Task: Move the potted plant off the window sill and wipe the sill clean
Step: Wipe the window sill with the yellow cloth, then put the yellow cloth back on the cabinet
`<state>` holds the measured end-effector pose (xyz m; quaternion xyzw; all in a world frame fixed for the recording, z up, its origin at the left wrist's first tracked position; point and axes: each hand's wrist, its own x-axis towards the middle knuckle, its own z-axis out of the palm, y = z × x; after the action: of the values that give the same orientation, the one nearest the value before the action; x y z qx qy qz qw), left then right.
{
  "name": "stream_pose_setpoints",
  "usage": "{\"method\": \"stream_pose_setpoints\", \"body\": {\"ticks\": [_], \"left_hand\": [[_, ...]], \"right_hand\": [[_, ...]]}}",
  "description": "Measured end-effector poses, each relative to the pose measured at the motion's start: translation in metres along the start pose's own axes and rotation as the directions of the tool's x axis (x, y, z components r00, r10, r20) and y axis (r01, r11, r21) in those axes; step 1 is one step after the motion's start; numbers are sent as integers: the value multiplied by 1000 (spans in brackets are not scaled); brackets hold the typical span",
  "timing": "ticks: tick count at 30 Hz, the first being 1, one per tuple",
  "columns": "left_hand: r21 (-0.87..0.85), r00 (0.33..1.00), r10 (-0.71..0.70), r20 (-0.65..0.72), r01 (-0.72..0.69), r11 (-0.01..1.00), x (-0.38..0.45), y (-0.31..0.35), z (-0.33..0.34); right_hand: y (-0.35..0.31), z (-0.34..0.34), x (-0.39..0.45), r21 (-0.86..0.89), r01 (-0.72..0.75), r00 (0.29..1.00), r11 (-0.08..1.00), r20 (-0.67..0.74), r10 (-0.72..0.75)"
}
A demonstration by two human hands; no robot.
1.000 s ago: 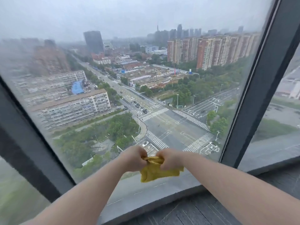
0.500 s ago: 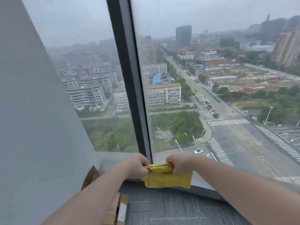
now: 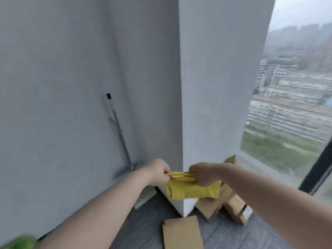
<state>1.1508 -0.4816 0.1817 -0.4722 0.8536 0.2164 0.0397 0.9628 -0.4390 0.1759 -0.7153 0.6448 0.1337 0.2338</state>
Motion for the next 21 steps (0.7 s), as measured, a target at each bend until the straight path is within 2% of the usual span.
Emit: {"method": "stream_pose_setpoints", "body": {"ticks": [4,6,12,17,21], "left_hand": [[-74,972,-220,-85,214,974,-81,-113,-5],[-121,949,-300,-96,288,950,-111,-145,4],[-226,823,-546,-157,509,831,-229,-256,33],[-248,690,-702,-176,659,711,-314,-338,29],[-263,569,-804,-175,759,595,-385,-402,23]], "right_hand": [[-125,7,35,-127,214,974,968,100,-203],[-162,11,45,-143,291,952,946,142,-272],[-318,34,82,-324,534,845,781,237,-479],[-454,49,117,-411,697,716,588,345,-607],[-572,56,142,-430,808,576,403,433,-693]]}}
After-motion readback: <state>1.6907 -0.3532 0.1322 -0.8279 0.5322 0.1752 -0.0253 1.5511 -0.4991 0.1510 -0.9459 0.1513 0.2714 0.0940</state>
